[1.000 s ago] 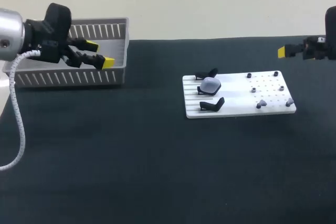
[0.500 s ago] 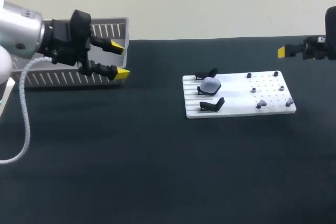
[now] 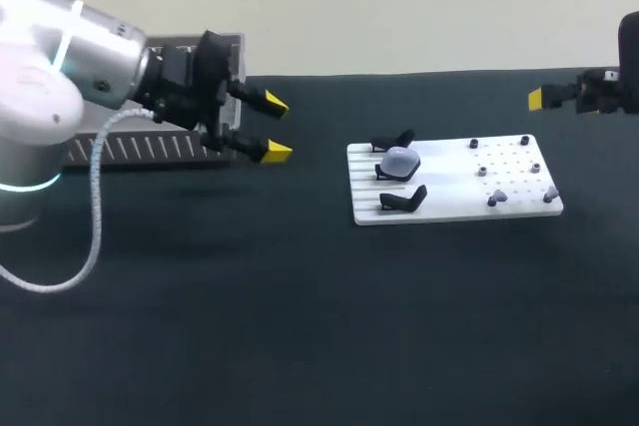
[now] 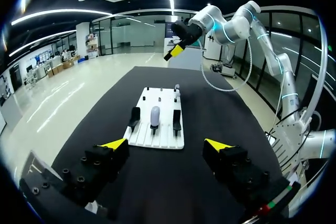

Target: Pick up each earbud case from the left stands, insert the matching earbuds, close the lid, and place the case in the box.

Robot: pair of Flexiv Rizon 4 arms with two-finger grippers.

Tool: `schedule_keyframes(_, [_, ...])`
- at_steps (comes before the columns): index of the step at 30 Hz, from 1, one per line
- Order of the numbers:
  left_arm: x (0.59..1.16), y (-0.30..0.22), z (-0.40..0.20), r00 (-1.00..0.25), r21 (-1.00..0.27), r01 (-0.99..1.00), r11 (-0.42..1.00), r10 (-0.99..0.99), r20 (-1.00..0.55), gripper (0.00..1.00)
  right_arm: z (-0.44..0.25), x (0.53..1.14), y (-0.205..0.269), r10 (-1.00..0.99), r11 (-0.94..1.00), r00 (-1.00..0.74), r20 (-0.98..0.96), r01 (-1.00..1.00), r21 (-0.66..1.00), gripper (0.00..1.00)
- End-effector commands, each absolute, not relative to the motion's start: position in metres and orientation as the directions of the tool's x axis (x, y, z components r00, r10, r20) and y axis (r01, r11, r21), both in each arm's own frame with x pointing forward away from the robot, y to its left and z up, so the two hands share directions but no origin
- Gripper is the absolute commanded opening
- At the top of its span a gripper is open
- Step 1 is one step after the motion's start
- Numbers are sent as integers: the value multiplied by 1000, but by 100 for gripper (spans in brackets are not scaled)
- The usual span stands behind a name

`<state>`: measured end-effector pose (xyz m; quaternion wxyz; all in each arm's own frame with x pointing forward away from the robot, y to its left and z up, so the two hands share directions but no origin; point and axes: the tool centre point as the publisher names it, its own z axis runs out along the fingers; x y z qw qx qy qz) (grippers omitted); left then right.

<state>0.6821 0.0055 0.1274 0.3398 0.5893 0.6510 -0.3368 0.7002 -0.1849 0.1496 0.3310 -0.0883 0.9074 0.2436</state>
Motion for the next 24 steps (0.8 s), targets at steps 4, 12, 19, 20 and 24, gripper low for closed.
schedule_keyframes(4, [694, 1, 117, -147, -129, 989, 70, 523, -840, 100, 150, 700, -185, 0, 867, -765, -644, -321, 382, 100])
schedule_keyframes(12, [694, 1, 117, -147, -129, 989, 70, 523, -840, 100, 150, 700, -185, 0, 867, -765, -644, -321, 382, 100])
schedule_keyframes(19, [694, 1, 117, -147, -129, 989, 70, 523, -840, 100, 150, 700, -185, 0, 867, -765, -644, -321, 382, 100])
schedule_keyframes(20, [694, 1, 117, -147, -129, 989, 70, 523, -840, 100, 150, 700, -185, 0, 867, -765, -644, -321, 382, 100])
schedule_keyframes(24, [692, -3, 114, -127, -111, 992, 62, 526, -841, 100, 150, 700, -185, 0, 867, -765, -644, -321, 382, 100])
